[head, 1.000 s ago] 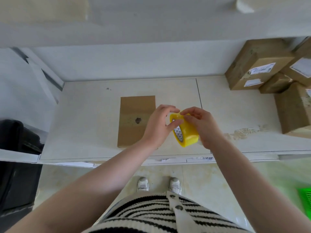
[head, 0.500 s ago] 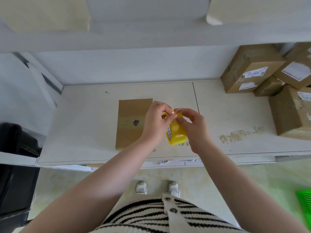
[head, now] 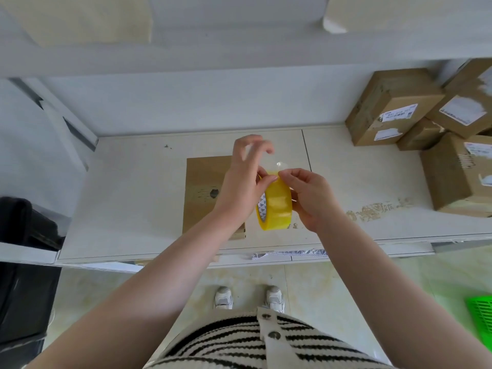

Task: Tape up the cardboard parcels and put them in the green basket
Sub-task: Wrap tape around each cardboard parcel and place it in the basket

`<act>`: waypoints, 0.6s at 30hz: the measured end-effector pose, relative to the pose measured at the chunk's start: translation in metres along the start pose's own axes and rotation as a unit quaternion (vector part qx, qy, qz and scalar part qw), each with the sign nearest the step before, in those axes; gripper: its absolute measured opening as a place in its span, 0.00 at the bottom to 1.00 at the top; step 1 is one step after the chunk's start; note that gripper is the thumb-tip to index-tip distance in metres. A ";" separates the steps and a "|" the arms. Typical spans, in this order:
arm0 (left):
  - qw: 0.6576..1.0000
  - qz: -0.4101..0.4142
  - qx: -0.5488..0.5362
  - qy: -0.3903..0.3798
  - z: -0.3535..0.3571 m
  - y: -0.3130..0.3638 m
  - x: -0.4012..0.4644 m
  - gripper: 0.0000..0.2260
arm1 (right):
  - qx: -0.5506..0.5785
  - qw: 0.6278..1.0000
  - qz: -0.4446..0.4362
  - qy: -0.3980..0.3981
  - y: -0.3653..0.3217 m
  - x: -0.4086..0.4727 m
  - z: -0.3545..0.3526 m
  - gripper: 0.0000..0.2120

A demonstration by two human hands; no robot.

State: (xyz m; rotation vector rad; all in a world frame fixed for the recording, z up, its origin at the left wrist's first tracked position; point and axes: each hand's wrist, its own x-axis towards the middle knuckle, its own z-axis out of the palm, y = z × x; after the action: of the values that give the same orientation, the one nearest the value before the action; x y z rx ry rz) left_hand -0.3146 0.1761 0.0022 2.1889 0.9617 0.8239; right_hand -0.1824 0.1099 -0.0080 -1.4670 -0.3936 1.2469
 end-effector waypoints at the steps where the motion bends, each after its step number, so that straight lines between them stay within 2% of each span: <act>1: 1.000 0.018 0.022 -0.012 -0.002 0.001 0.001 0.13 | -0.001 1.000 -0.002 -0.004 -0.001 0.001 -0.001 0.03; 7: 0.999 -0.027 -0.017 0.011 0.003 -0.002 -0.003 0.03 | -0.042 0.998 -0.051 -0.007 -0.003 0.005 -0.002 0.04; 9: 0.997 -0.065 -0.047 0.019 0.007 -0.002 -0.002 0.03 | -0.080 0.993 -0.081 0.001 -0.003 0.007 -0.003 0.06; 11: 0.990 -0.111 -0.078 0.029 0.012 -0.002 0.000 0.04 | -0.167 0.979 -0.115 0.017 -0.002 0.008 -0.002 0.07; 13: 0.987 -0.132 -0.087 0.042 0.014 -0.001 0.003 0.06 | -0.303 0.939 -0.159 0.044 0.000 0.011 0.000 0.07; 14: 0.986 -0.137 -0.088 0.049 0.014 -0.001 0.003 0.07 | -0.333 0.926 -0.168 0.062 0.002 0.012 0.002 0.05; 15: 0.983 -0.147 -0.094 0.056 0.014 -0.001 0.004 0.09 | -0.309 0.934 -0.160 0.075 0.002 0.014 0.001 0.05; 17: 0.967 -0.198 -0.146 0.075 0.013 -0.002 0.004 0.12 | -0.126 0.984 -0.104 0.067 -0.003 0.016 -0.004 0.10; 18: 0.949 -0.234 -0.194 0.081 0.010 -0.003 0.005 0.13 | -0.058 0.993 -0.089 0.058 -0.005 0.017 -0.010 0.12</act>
State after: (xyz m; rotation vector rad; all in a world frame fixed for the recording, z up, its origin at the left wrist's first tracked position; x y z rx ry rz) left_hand -0.3059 0.1786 -0.0049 1.4937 1.2167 0.8786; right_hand -0.1653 0.1204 -0.0132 -1.5588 -0.5140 1.0049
